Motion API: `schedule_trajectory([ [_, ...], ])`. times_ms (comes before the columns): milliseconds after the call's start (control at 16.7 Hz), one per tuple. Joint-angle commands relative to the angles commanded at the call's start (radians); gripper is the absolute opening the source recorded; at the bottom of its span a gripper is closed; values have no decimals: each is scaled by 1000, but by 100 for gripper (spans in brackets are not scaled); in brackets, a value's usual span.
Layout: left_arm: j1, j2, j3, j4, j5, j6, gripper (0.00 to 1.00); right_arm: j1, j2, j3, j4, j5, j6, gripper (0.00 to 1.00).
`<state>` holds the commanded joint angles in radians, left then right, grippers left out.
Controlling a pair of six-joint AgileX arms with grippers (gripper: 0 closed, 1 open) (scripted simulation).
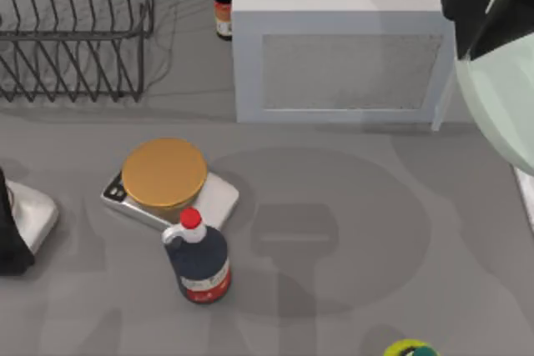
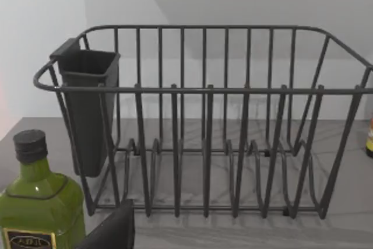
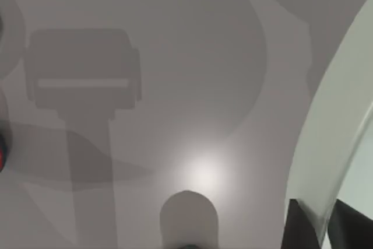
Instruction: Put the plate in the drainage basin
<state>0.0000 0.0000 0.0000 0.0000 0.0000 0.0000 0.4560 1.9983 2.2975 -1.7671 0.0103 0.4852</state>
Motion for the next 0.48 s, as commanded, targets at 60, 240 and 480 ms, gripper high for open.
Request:
schedule_trajectory([
  [60,0,0,0,0,0,0,100,0,0,0,0,0,0,0],
  [240,0,0,0,0,0,0,100,-9,-5,11,2,2,-4,0],
  [480,0,0,0,0,0,0,100,-76,33,145,-5,23,-64,0],
])
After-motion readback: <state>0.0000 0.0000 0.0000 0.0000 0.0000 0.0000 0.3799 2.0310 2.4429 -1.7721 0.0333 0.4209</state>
